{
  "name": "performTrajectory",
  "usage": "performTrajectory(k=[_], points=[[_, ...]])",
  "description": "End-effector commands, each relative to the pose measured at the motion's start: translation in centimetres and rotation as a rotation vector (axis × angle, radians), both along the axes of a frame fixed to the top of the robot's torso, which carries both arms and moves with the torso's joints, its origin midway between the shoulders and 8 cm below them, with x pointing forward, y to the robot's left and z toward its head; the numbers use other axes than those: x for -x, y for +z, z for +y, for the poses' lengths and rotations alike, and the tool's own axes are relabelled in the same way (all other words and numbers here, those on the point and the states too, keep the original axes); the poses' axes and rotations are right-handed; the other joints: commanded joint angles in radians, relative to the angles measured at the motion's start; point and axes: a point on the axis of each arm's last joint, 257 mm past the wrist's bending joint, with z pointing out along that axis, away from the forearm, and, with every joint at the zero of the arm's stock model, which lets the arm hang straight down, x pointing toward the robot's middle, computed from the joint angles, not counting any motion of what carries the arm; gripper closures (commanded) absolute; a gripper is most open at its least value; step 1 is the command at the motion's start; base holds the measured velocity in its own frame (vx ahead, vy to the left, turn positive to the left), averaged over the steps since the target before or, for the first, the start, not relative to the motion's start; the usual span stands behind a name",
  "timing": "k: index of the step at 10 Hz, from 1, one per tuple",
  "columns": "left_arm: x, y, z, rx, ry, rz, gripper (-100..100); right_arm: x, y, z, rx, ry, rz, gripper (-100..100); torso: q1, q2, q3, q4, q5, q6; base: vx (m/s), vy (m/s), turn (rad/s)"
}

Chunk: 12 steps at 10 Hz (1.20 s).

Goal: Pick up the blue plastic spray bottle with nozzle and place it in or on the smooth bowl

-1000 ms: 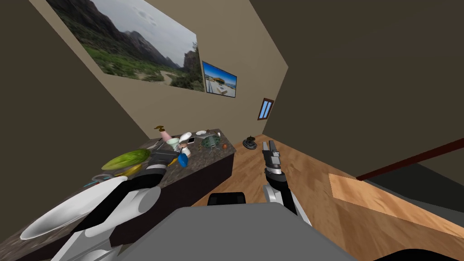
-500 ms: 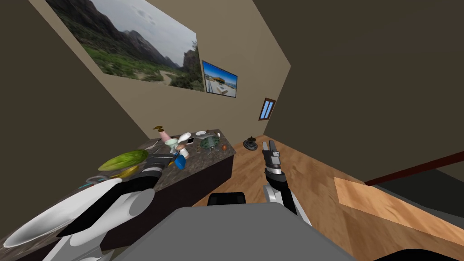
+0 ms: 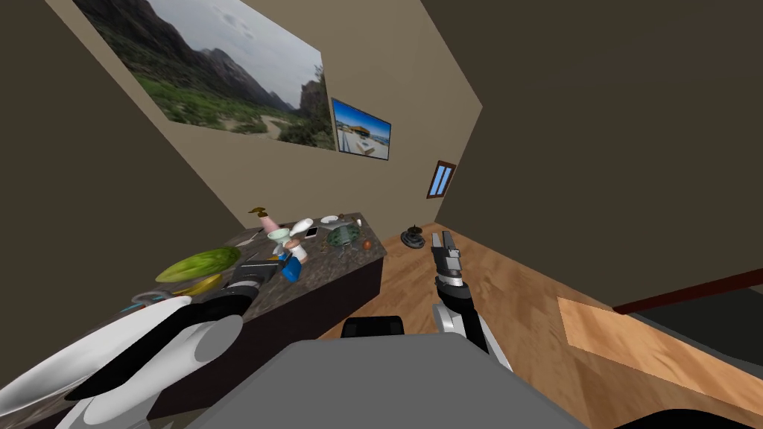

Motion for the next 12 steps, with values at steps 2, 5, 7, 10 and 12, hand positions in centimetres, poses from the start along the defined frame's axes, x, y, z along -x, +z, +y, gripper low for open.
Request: performTrajectory(k=[2, 5, 7, 10, 12], points=[[1.0, -2.3, 1.4, 0.140, 0.032, 0.029, -100, 0.0, 0.0, 0.0, 0.000, 0.000, 0.000, 0, 0.000, 0.000, 0.000, 0.000, 0.000, 0.000, 0.059, -0.047, 0.043], [2.2, -4.7, 2.5, 0.280, 0.066, 0.055, -100, 0.0, 0.0, 0.0, 0.000, 0.000, 0.000, 0, -0.001, 0.000, 0.000, 0.000, 0.000, 0.000, 0.057, -0.056, 0.040], [3.0, -5.9, 2.9, 0.360, 0.088, 0.064, -100, 0.0, 0.0, 0.0, 0.000, 0.000, 0.000, 0, -0.001, 0.000, 0.000, 0.000, 0.000, 0.000, 0.045, -0.045, 0.030], [4.3, -7.9, 3.1, 0.494, 0.125, 0.070, -100, 0.0, 0.0, 0.0, 0.000, 0.000, 0.000, 0, 0.000, 0.001, 0.000, 0.000, 0.000, 0.000, 0.043, -0.037, 0.031], [3.9, -7.5, 3.1, 0.472, 0.119, 0.070, 0, 0.0, 0.0, 0.0, 0.000, 0.000, 0.000, 0, 0.001, 0.002, 0.001, 0.000, 0.000, 0.000, 0.009, -0.008, 0.003]])
